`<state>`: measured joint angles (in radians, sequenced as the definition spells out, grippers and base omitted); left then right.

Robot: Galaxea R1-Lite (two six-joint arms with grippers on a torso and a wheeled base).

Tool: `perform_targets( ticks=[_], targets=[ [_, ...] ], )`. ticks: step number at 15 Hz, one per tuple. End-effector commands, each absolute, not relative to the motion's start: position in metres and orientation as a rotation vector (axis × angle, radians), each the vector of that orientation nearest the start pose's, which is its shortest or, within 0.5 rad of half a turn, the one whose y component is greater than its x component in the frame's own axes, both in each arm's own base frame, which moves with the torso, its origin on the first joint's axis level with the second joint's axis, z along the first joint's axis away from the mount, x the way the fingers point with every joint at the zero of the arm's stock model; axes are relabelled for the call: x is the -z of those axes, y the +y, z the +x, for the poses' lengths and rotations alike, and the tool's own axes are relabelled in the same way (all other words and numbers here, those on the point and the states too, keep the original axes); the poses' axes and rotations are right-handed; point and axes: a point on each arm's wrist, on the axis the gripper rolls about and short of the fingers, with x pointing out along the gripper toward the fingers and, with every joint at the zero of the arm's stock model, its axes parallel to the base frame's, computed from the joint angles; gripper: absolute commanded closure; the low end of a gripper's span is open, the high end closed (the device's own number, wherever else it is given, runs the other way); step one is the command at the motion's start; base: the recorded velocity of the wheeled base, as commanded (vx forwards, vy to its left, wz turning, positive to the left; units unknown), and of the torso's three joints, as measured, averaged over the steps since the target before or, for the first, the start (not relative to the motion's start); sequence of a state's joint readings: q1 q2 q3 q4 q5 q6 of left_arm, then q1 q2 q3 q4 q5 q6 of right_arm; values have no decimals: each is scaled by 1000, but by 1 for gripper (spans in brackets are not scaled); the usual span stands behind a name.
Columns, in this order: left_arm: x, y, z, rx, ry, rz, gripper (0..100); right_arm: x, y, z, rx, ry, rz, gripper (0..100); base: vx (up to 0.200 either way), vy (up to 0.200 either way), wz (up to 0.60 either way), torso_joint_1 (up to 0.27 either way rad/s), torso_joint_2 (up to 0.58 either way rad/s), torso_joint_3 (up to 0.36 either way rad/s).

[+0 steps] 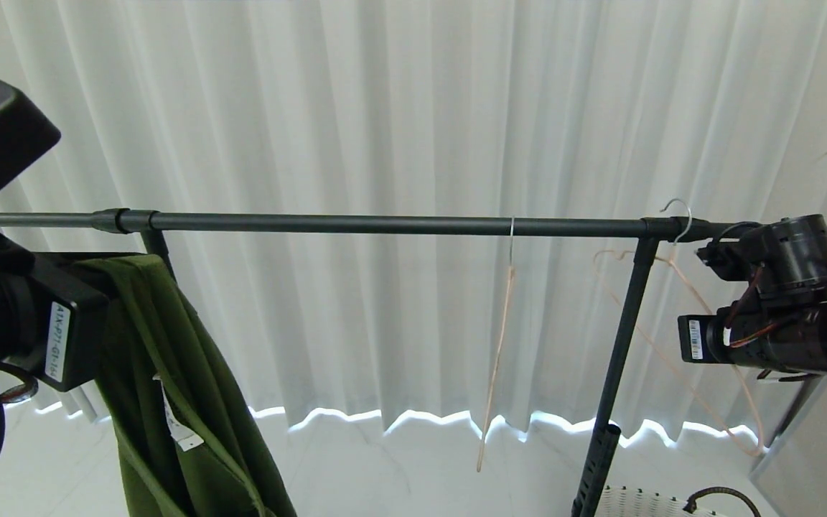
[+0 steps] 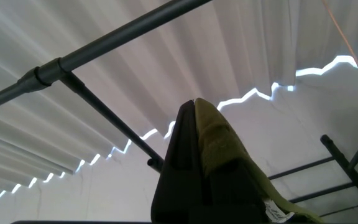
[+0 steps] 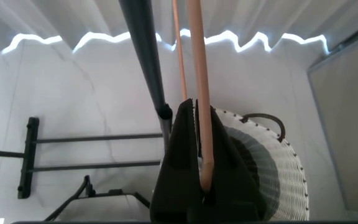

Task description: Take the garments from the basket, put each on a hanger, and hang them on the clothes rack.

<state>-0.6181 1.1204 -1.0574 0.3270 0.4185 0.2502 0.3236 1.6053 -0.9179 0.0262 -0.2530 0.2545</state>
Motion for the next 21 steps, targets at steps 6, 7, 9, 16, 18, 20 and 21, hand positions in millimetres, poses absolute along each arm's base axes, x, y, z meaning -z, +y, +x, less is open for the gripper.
perform_targets(
  ticks=[6, 7, 9, 16, 18, 20, 21],
  targets=[
    [-292, -74, 120, 238, 327, 450, 100, -203, 62, 205, 32, 662, 40, 100, 0, 0, 0, 0, 0, 0],
    [-292, -74, 119, 236, 323, 448, 100, -204, 60, 197, 32, 666, 38, 100, -200, 0, 0, -7, 2, 2],
    [-293, -72, 118, 235, 318, 445, 100, -205, 56, 185, 34, 669, 38, 100, -200, 0, 0, 10, 2, 2],
    [-287, -66, 108, 235, 319, 446, 100, -204, 44, 152, 37, 680, 34, 100, -200, 0, 0, -4, 0, 4],
    [-285, -65, 107, 236, 322, 447, 100, -205, 43, 146, 38, 686, 32, 100, -200, 0, 0, 0, 5, 2],
    [-283, -64, 106, 236, 323, 448, 100, -204, 42, 144, 38, 686, 32, 100, -100, 0, 0, 4, 1, 1],
    [-283, -64, 106, 235, 317, 443, 100, -204, 41, 143, 38, 686, 32, 100, 0, 0, 0, 0, 0, 0]
  ],
)
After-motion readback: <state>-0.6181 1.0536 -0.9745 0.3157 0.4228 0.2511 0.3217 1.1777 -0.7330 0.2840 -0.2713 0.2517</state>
